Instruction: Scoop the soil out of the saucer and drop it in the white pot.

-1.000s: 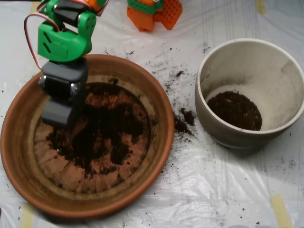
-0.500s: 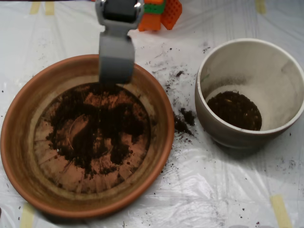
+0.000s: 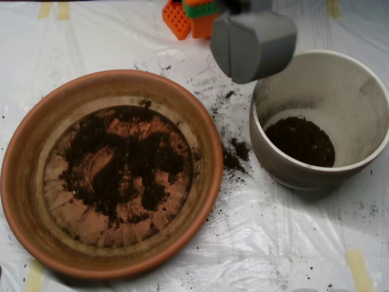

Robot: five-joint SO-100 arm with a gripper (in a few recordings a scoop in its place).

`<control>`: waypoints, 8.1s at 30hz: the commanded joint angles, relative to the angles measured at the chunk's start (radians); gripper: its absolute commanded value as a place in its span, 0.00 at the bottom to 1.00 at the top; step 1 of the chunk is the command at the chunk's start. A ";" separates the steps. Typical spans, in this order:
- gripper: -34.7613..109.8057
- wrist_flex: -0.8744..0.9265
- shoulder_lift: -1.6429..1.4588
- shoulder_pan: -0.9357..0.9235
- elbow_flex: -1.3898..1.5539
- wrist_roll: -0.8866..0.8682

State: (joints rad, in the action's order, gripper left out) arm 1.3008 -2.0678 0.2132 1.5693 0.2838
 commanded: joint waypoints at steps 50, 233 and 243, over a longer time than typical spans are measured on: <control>0.61 -0.196 -0.103 -0.535 0.417 -0.270; 0.54 -0.405 0.503 -0.946 0.371 -0.331; 0.50 -0.371 0.617 -0.979 0.285 -0.314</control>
State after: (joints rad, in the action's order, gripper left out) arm 0.9066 -1.4465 -0.7363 1.9052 -0.0276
